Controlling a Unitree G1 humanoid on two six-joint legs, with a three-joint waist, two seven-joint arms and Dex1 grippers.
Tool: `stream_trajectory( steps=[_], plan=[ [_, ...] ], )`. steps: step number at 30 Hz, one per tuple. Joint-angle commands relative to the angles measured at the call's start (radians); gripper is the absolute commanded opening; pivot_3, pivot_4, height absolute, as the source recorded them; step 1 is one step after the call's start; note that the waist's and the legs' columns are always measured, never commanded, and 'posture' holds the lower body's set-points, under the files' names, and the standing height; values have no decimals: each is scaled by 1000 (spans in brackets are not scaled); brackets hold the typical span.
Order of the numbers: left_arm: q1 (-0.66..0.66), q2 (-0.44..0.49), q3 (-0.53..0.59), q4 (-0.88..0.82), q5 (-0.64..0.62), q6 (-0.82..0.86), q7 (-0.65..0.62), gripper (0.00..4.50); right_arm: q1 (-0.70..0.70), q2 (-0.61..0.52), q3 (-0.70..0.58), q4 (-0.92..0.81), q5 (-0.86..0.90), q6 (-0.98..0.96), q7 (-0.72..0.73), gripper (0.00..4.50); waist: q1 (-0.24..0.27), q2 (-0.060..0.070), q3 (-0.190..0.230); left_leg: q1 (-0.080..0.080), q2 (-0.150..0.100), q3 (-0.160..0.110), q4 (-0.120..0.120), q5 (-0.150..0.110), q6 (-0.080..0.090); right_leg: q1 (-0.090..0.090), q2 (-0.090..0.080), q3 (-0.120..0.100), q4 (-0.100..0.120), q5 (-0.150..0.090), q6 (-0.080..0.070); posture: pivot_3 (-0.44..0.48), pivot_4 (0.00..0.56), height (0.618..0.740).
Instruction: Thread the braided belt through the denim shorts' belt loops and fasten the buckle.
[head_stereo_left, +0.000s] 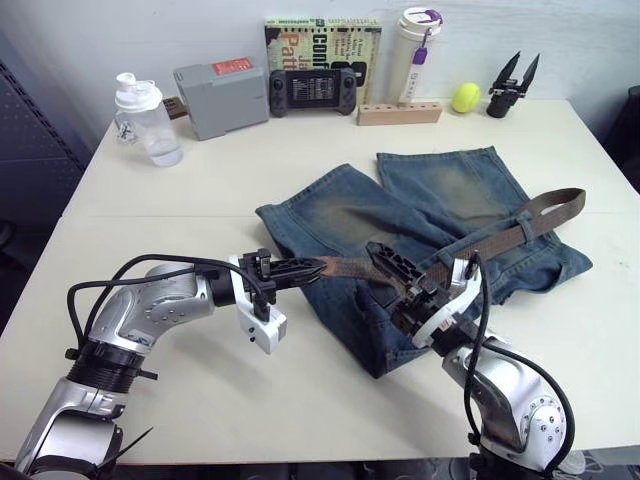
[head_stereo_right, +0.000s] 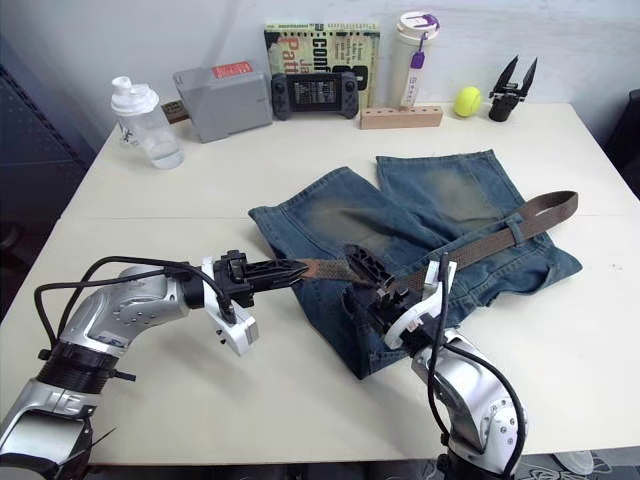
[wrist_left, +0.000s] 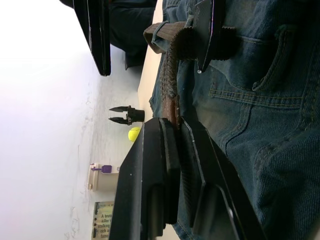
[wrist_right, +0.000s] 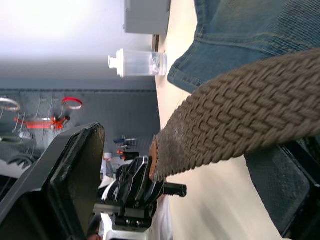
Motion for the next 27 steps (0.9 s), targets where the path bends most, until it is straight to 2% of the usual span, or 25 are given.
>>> stream_trajectory(
  steps=[1,2,3,4,5,7,9,13,15,16,19,20,22,25,27],
  plan=[
    [0,6,2,-30,-7,-11,2,0,-11,-48,20,-46,44,-102,-68,3282,1,0,0,0,0,-1,0,0,0,0,0,1,0,0,0,0,150,731],
    [0,6,2,-30,-8,-11,2,0,-10,-58,31,-48,44,-121,-76,3052,1,0,0,0,0,-1,0,0,0,0,0,1,0,0,0,0,150,731],
    [-1,6,1,-29,-9,-12,1,0,-9,-73,40,-45,44,-133,-80,2473,1,0,0,0,0,-1,0,0,0,-1,0,1,0,0,0,0,150,731],
    [-1,6,0,-27,-11,-12,0,0,-10,-83,45,-43,44,-143,-80,2261,1,0,0,0,0,-1,0,0,0,-1,-1,1,0,0,0,0,150,731],
    [-2,6,0,-27,-13,-12,0,0,-11,-95,53,-43,44,-155,-77,1696,1,0,0,0,0,-2,0,0,0,-1,-1,1,0,0,0,0,150,731],
    [-2,6,-1,-24,-15,-13,-2,0,-17,-115,72,-44,38,-180,-70,1000,1,0,0,0,0,-2,0,0,0,-1,-1,2,0,0,0,0,150,731],
    [-2,5,-1,-26,-17,-11,-4,0,-19,-133,90,-45,33,-205,-62,81,1,0,0,0,1,-2,0,0,0,-1,-1,2,0,0,0,0,150,731],
    [3,0,-4,-30,-51,10,-19,0,-26,-170,115,-38,7,-245,-42,31,1,0,0,0,1,-2,0,0,1,-1,-1,2,0,0,0,0,150,731],
    [11,-7,-6,-40,-113,43,-38,907,-33,-185,120,-39,0,-264,-28,0,2,0,0,0,2,-2,0,0,1,-1,-2,2,0,0,0,0,150,731],
    [17,-8,-11,-47,-147,65,-55,1179,-39,-191,120,-39,-2,-273,-24,0,2,0,0,0,2,-2,0,0,1,-1,-2,2,0,0,0,0,150,731],
    [46,-3,-19,-70,-187,140,-107,2426,-59,-219,106,-40,-11,-299,-7,0,0,0,0,0,3,-2,0,0,1,-1,-3,1,0,0,0,0,150,731],
    [70,4,-17,-83,-232,176,-132,2937,-69,-247,94,-41,-17,-298,7,0,0,0,0,0,3,-2,0,0,1,-1,-3,1,0,0,0,0,150,731],
    [97,9,-10,-104,-291,219,-165,2937,-79,-283,85,-41,-22,-300,27,0,1,0,0,0,4,-2,0,0,1,-1,-3,1,0,0,0,0,150,731],
    [176,13,48,-154,-478,391,-217,2937,-103,-412,44,-31,-55,-257,101,0,2,1,1,-1,4,-3,0,-1,2,-1,-4,1,-1,0,0,0,150,731],
    [222,23,75,-178,-541,474,-245,2937,-113,-496,23,-25,-61,-231,138,0,1,1,1,-1,4,-3,0,-1,2,-1,-5,1,-1,0,0,0,150,731]
  ],
)
